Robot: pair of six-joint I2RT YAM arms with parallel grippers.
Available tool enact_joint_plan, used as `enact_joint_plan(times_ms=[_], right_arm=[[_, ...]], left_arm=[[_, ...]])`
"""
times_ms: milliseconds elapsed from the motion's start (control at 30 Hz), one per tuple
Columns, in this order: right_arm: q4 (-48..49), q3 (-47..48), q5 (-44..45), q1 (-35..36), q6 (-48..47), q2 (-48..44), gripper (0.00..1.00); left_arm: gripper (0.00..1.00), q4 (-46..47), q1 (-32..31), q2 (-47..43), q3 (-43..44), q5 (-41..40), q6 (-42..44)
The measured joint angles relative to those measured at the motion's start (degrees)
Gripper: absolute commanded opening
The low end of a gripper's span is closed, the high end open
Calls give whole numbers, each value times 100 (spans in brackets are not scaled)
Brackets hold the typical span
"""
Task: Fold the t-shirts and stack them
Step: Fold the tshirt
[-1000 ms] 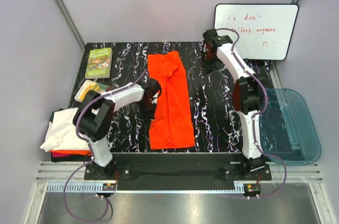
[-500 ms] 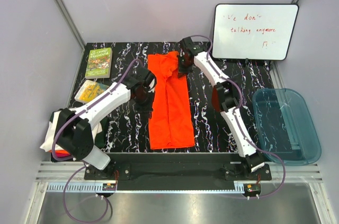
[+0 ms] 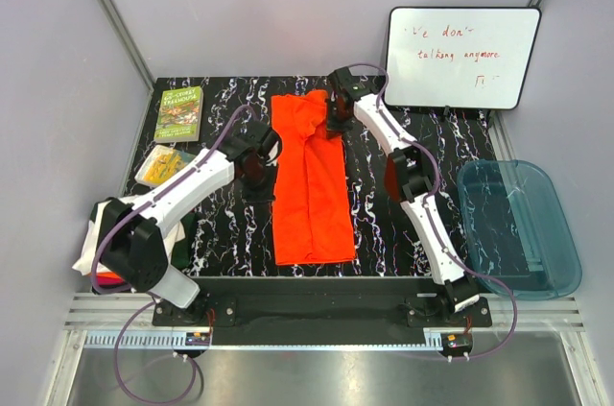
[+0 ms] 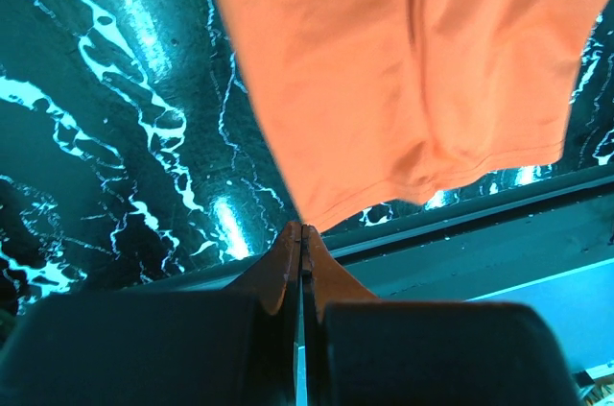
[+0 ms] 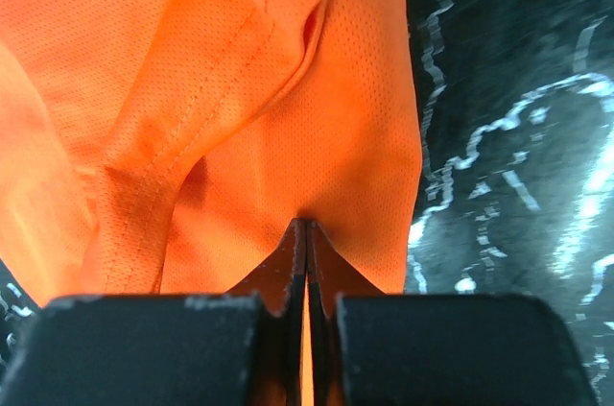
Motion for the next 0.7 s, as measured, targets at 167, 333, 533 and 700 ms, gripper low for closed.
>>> enact_joint_plan(times_ms=[167,333,533,700], right_arm=[[4,39,101,-107,-122,13,0],[44,-745,245,-190,-302,-522,36],[210,-3071,391,-236,-402,-2763,96],[595,-5254,225,-374,-195,-5368,97]], left_arm=[[0,-90,0,-140,0,-144,-2],[5,-39,0,-361,0,-205,-46],[93,520,0,-625,-492,-107,-299],[99,1169,0,-990,-1641,184,-732]])
